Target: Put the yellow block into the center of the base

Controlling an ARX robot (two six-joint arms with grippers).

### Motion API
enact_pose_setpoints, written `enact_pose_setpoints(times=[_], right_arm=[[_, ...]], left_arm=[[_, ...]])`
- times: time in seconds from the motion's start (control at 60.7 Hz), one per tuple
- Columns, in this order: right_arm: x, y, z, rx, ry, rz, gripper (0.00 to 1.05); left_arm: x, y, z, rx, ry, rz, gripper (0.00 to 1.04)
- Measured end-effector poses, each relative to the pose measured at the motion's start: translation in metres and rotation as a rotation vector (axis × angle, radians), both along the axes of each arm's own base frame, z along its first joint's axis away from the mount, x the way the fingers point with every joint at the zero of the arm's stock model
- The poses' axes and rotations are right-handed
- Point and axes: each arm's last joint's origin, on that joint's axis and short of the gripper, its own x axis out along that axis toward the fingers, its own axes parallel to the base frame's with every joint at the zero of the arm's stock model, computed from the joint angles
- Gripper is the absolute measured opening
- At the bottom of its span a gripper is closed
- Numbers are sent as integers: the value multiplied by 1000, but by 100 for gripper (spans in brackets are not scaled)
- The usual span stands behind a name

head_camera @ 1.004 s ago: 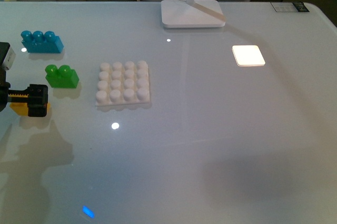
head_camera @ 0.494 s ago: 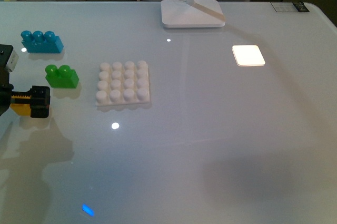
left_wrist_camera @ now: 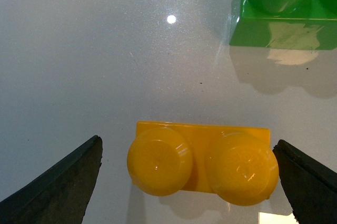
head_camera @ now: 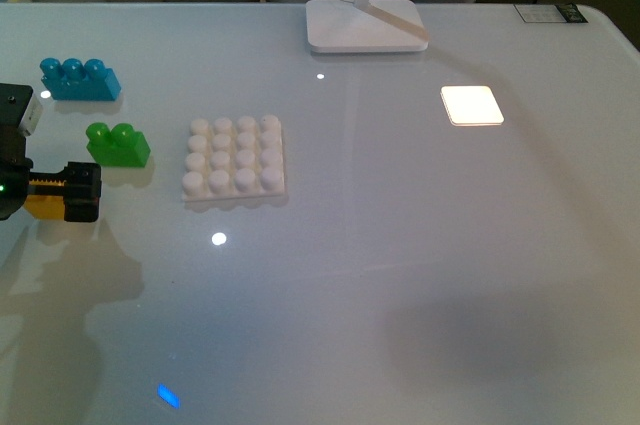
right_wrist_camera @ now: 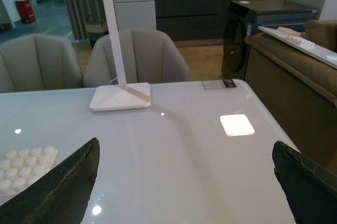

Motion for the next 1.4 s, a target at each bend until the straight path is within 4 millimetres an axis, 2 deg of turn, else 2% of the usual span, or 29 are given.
enact_pose_setpoints(times=[0.115, 0.313, 0.362, 0.609, 0.757, 0.856, 1.07, 1.235, 1.399], right_arm=[[0, 0, 0, 0, 0, 0, 96], [0, 0, 0, 0, 0, 0, 96], [0, 0, 0, 0, 0, 0, 96], [0, 0, 0, 0, 0, 0, 96], [0, 0, 0, 0, 0, 0, 96], [0, 0, 0, 0, 0, 0, 96], [0, 0, 0, 0, 0, 0, 96], [0, 0, 0, 0, 0, 0, 96], [0, 0, 0, 0, 0, 0, 96]], left_arm=[[1, 0, 0, 1, -2, 2, 97], [2, -2, 0, 2, 0, 9, 68], [2, -2, 0, 1, -1, 13, 64], [1, -8, 0, -15, -1, 16, 63], [-8, -17, 4, -43, 2, 3, 62], [-17, -26, 14, -65, -7, -9, 62], [-31, -54, 49, -117, -65, -24, 62], [-43, -100, 66, -141, -73, -62, 62], [-49, -144, 71, -144, -59, -104, 62]])
